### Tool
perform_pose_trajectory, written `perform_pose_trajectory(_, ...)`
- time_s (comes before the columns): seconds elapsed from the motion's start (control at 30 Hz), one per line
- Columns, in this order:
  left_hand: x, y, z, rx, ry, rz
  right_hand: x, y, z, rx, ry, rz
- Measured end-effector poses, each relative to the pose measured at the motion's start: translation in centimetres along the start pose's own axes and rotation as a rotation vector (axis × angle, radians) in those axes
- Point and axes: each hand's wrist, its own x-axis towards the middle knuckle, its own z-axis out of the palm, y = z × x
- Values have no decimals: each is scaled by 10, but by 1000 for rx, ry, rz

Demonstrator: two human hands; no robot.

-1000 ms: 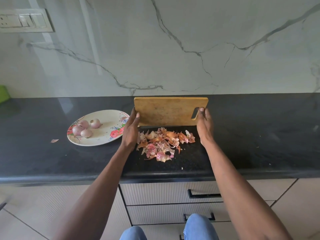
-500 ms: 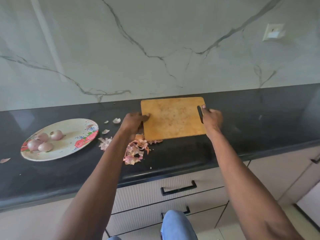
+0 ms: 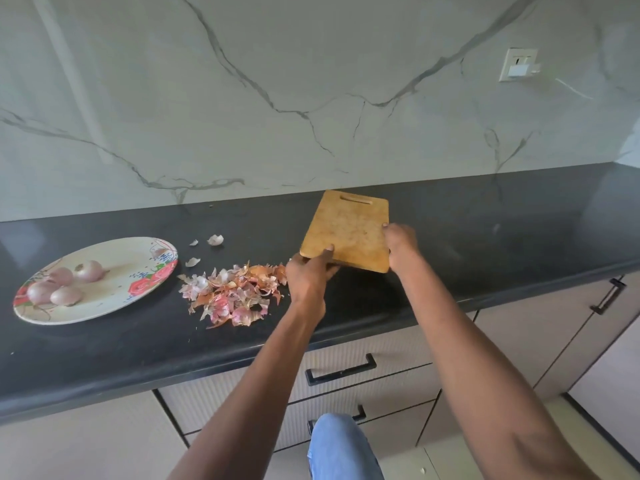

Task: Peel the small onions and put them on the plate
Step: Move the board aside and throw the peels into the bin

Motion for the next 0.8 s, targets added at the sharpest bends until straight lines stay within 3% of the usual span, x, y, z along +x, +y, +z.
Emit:
perform_pose_trajectory(0.2,15,-19,-7,786,-55,250,20,0,-18,-403,-32,-111)
perform_pose_trajectory(0.3,12,-30,-3,965,-45,302,22,0,-15,-548,-16,-188)
perform_pose_trajectory(0.6,8,-35,7,1141,-165,381,22,34,-1,-831,112,-340)
perform_pose_trajectory(0.73,10,-30,-4,956,-197,377,11,33,3,-969,200,-489)
perform_pose_trajectory(0.8,5,-24,-12,818,-154,402,-2,32,13,-877,174,-548)
